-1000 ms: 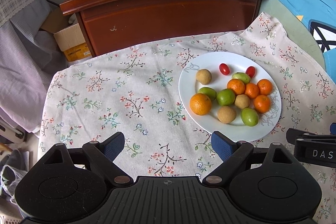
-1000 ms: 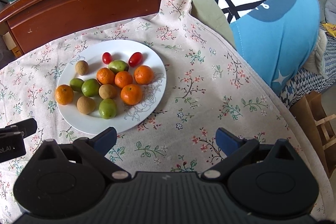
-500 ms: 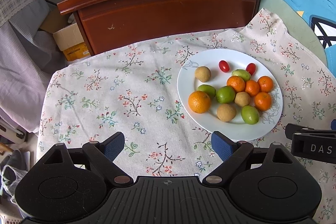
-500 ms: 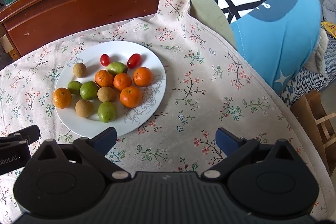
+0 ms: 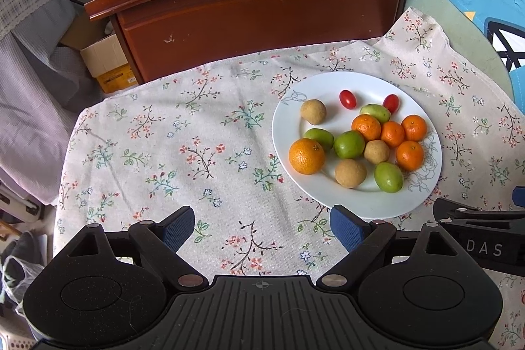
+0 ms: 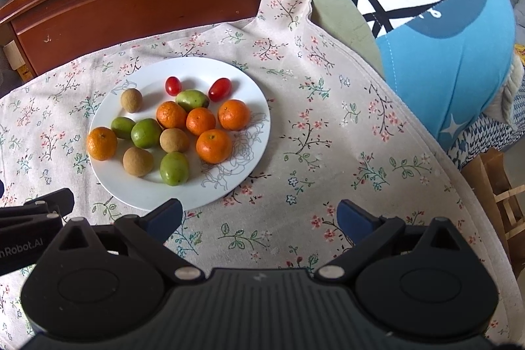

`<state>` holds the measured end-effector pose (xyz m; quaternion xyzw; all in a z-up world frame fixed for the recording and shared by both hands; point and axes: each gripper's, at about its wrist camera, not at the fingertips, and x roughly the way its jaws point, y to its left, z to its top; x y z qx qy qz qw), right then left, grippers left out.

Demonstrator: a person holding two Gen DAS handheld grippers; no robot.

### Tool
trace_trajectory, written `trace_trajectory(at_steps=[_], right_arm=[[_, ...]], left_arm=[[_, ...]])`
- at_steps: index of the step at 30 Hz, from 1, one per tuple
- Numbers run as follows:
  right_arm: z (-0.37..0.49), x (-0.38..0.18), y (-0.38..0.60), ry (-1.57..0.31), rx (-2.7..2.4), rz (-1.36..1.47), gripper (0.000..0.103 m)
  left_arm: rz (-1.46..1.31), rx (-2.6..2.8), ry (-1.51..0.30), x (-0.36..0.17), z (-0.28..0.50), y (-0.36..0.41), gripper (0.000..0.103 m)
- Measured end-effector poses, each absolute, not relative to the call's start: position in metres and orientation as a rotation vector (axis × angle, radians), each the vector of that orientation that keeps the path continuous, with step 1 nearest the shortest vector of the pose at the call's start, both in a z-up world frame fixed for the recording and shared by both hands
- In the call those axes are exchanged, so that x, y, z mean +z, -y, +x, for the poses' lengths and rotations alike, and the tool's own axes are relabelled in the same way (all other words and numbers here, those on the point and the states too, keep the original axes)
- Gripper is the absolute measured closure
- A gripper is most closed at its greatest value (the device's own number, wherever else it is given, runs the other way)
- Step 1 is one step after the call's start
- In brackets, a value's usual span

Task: Organize fruits

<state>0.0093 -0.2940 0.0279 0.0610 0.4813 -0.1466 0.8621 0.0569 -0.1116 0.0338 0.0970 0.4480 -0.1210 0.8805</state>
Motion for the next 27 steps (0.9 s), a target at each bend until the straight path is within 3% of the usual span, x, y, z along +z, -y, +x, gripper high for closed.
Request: trace_trajectory(at_steps=[27], right_arm=[[0.0145, 0.0244, 0.2903, -1.01, -0.306, 0.119, 0.003]], left_arm=[[0.218, -0.234, -0.938, 0.0317, 0.0584, 0.1144, 0.012]])
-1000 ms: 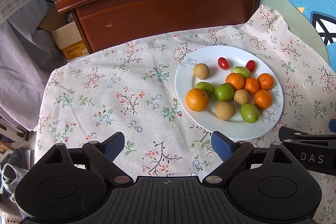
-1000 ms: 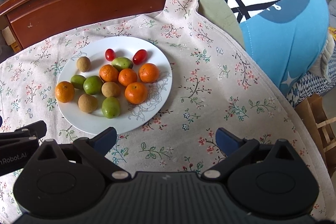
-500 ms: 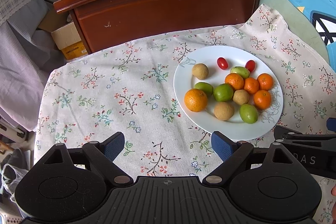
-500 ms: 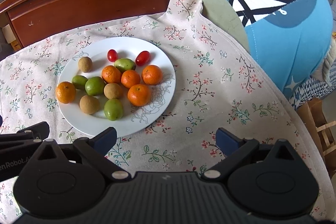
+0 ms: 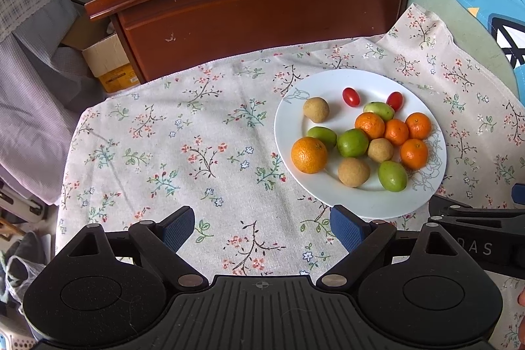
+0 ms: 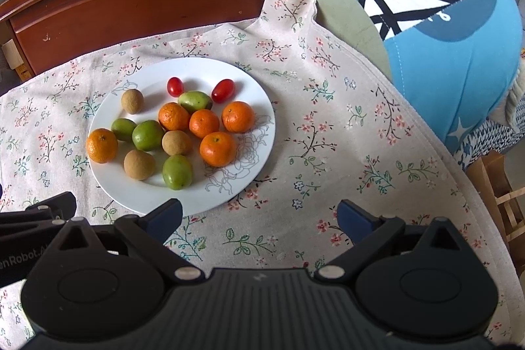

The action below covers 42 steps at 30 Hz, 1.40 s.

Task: Organize fruits

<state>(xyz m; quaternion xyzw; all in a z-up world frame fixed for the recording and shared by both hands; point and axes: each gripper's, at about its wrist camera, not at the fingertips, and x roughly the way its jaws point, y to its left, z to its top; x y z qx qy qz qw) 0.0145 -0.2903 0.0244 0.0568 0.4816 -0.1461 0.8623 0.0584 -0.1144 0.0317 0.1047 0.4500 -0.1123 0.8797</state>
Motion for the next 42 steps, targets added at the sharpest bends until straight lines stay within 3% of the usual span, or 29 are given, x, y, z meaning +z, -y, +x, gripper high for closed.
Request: trace_trajectory(at_steps=[42], right_arm=[[-0.009, 0.011, 0.252, -1.054, -0.155, 0.108, 0.003]], left_arm=[[0.262, -0.201, -0.935, 0.038, 0.02, 0.073, 0.012]])
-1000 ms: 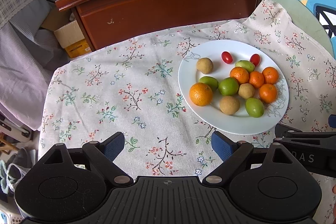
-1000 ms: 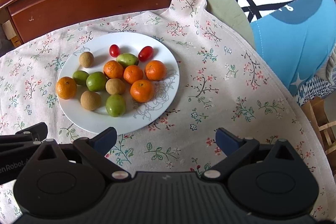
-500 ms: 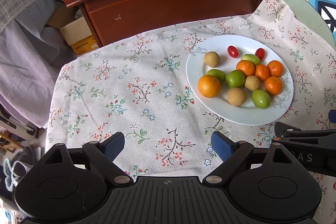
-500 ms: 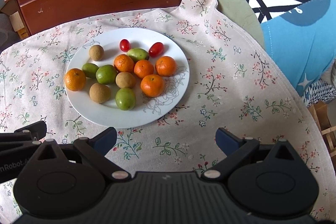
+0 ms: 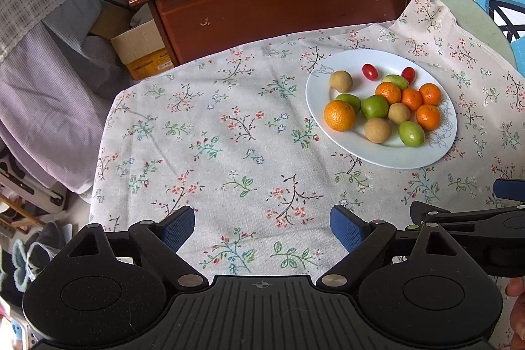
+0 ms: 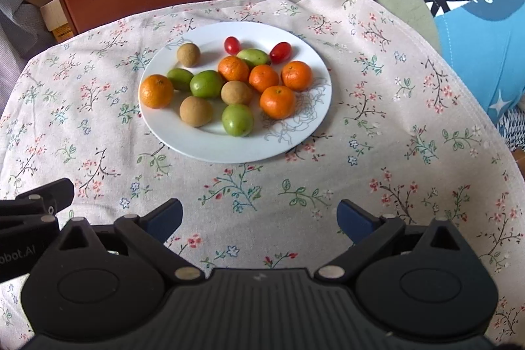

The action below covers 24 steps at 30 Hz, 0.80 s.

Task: Organize fruits

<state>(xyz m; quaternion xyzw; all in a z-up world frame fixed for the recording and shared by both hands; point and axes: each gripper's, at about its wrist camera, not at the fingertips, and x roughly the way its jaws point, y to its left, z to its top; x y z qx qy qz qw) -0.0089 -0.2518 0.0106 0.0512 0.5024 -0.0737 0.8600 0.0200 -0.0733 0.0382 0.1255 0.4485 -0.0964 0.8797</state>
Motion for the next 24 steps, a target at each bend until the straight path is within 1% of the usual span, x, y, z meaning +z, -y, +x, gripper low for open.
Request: trace_trajectory(at_steps=[7, 12, 17, 24], right_arm=[[-0.025, 0.002, 0.23, -1.048, -0.086, 0.102, 0.003], [-0.038, -0.006, 0.208, -1.025, -0.053, 0.06, 0.003], [-0.051, -0.017, 0.189, -1.013, -0.036, 0.077, 0.002], [-0.074, -0.026, 0.166, -0.85, -0.024, 0.031, 0.001]], left_arm=[[0.286, -0.186, -0.935, 0.032, 0.002, 0.05, 0.012], [0.279, -0.153, -0.97, 0.017, -0.011, 0.028, 0.012], [0.252, -0.111, -1.014, 0.004, -0.019, 0.004, 0.012], [0.227, -0.047, -1.039, -0.005, -0.024, -0.017, 0.012]])
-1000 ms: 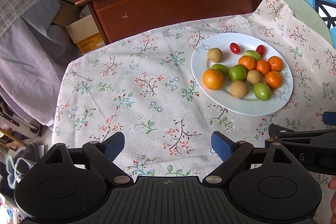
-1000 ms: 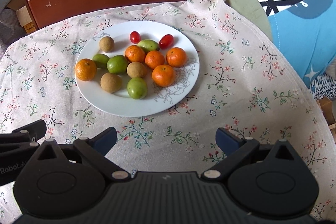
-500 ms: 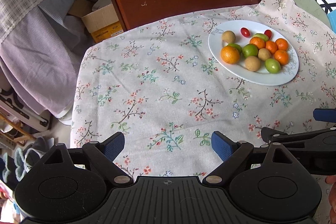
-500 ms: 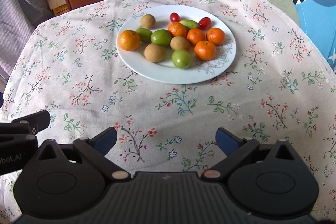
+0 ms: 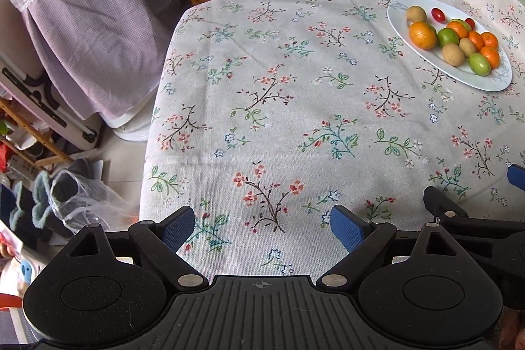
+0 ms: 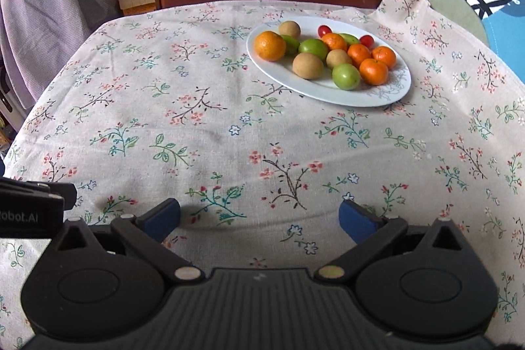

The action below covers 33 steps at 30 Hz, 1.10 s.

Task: Organize fruits

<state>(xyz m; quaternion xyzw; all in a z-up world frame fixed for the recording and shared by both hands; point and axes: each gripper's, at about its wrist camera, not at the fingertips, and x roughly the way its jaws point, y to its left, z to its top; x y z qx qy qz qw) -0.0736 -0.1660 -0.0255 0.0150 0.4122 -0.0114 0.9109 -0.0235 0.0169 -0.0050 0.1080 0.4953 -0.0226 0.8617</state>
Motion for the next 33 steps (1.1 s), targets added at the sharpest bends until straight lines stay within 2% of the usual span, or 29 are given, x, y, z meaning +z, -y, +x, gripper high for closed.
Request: trace_trajectory(at_steps=[8, 33], right_arm=[[-0.074, -0.033, 0.161, -0.745, -0.022, 0.02, 0.001], [-0.071, -0.035, 0.16, -0.723, -0.021, 0.027, 0.001]], left_arm=[[0.226, -0.009, -1.042, -0.012, -0.022, -0.024, 0.012], [0.182, 0.001, -1.049, -0.015, -0.013, -0.031, 0.012]])
